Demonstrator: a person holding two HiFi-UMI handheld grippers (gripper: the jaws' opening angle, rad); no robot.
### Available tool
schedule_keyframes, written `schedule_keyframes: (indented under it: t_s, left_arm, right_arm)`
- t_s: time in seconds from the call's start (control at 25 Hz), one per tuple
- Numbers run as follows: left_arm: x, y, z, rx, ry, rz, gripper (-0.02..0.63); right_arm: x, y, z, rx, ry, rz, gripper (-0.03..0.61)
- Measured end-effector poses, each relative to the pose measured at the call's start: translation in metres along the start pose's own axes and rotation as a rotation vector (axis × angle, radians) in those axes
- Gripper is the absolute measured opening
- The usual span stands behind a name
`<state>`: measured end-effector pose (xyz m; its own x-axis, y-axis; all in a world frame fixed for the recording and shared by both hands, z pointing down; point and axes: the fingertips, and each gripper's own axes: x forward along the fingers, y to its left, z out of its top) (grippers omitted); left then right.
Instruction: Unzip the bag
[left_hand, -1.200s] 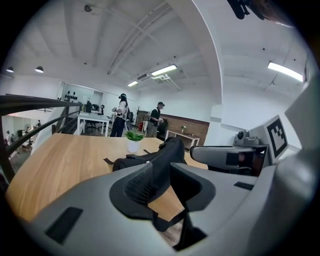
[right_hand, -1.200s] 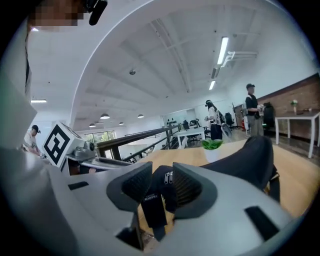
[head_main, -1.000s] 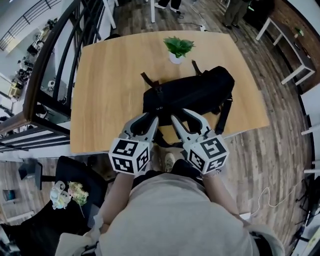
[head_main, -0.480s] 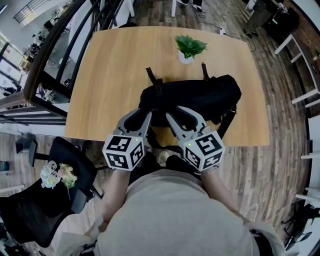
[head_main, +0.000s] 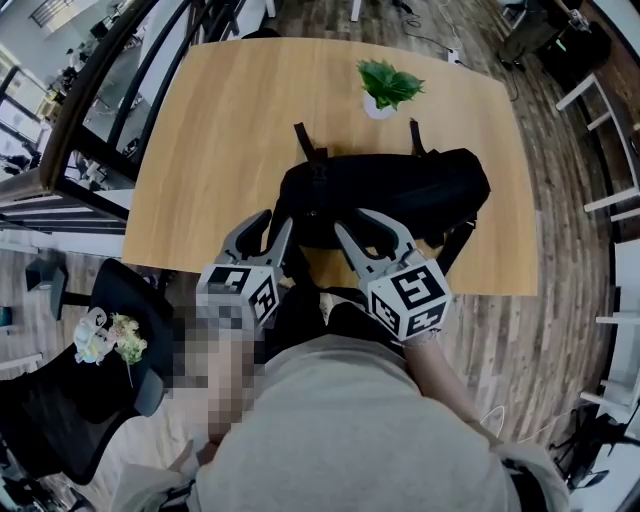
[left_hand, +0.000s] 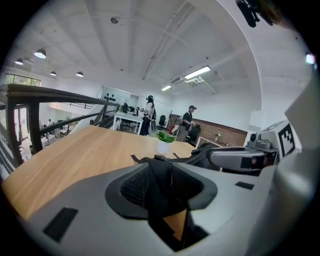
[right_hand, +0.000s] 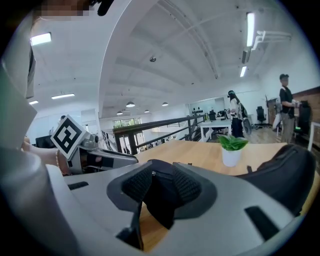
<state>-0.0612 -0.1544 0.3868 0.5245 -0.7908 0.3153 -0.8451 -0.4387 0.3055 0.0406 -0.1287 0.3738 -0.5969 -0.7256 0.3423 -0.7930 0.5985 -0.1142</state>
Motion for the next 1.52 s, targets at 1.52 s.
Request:
schedule_keyframes:
  t_s: [1.52]
  left_arm:
    - [0.039, -0.002, -0.026, -0.204, 0.153, -0.363, 0.097]
  right_arm:
    - [0.044, 0.014, -0.034, -1.15, 0.359, -0.092, 0.12]
